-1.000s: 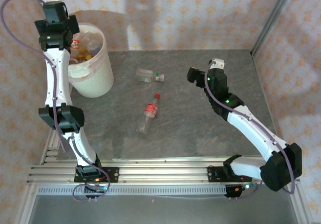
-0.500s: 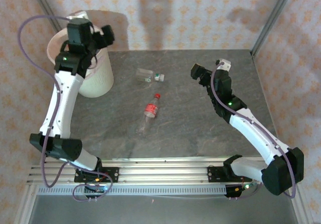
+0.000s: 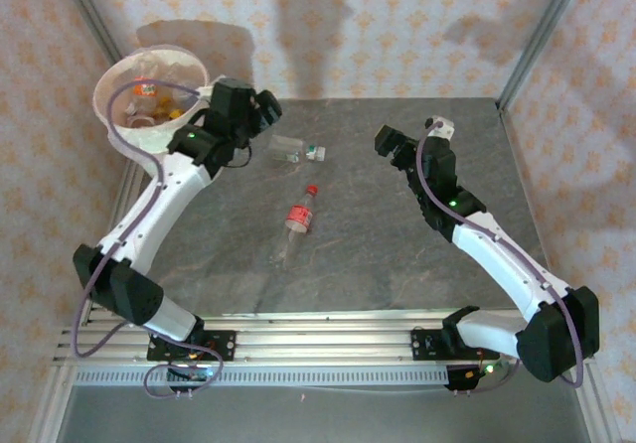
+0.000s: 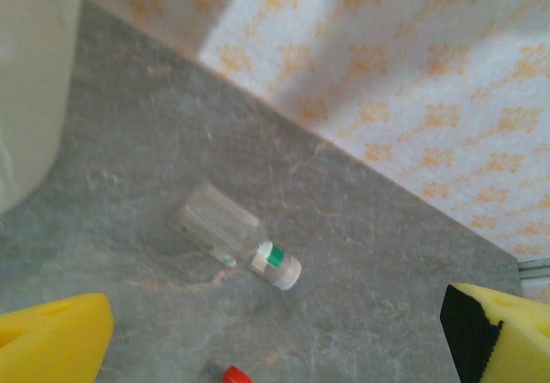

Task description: Put the plastic bottles in the bin

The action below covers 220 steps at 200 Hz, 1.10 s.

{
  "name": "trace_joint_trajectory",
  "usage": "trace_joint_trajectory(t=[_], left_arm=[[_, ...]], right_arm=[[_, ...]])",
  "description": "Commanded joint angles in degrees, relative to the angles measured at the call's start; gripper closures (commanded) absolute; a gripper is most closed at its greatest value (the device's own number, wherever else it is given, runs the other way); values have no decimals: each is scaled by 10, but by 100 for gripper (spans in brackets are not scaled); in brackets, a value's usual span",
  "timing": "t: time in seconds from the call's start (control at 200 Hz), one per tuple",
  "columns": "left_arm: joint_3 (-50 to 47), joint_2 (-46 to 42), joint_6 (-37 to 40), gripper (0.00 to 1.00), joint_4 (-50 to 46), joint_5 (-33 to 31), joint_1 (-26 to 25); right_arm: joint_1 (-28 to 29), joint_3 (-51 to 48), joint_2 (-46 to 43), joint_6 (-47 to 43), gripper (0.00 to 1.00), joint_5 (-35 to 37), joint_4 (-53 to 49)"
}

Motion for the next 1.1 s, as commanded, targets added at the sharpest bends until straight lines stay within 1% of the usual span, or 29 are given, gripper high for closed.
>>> trace_joint_trajectory(t=[0.0,0.085,0.16,0.26,0.315,0.335,0.405,0.48,0.59,0.65,0.781,0.856,0.976,1.096], left_arm=[[-11,28,-88,0,32,-9,-17],[14,75,-107,0,24,16,-19],[54,124,-119,0,-15,13,-25],[87,188,-139,0,-38,19,-26],[106,211,-142,0,-39,13,-27],[114,235,-147,0,-43,8,-26],[145,273,-162,0,-59,-9,-26],[184,313,-193,0,-78,-18,-23],[245,379,-253,0,-107,10,-15],[286,411,-276,0,-139,7,-12],[337,452,-310,0,-160,-18,-13],[365,474,-333,0,-193,-28,-9],[373,492,-370,0,-214,-35,-3],[394,516,-371,0,-212,-47,5]], right_arm=[[-1,21,2,2,1,27,-27],[-1,25,-2,-1,1,42,-47],[-1,32,-9,-7,1,47,-69],[-1,34,-23,-13,1,50,-95],[-1,28,-32,-16,1,53,-102],[-2,26,-35,-17,1,54,-104],[-1,15,-46,-22,1,61,-108],[-1,7,-57,-27,1,69,-114],[-1,0,-67,-34,1,78,-121],[-2,-1,-71,-37,1,82,-126],[-1,1,-79,-48,1,86,-136],[-1,0,-83,-55,1,91,-141],[-2,-2,-86,-59,1,98,-147],[-1,-2,-87,-65,1,98,-151]])
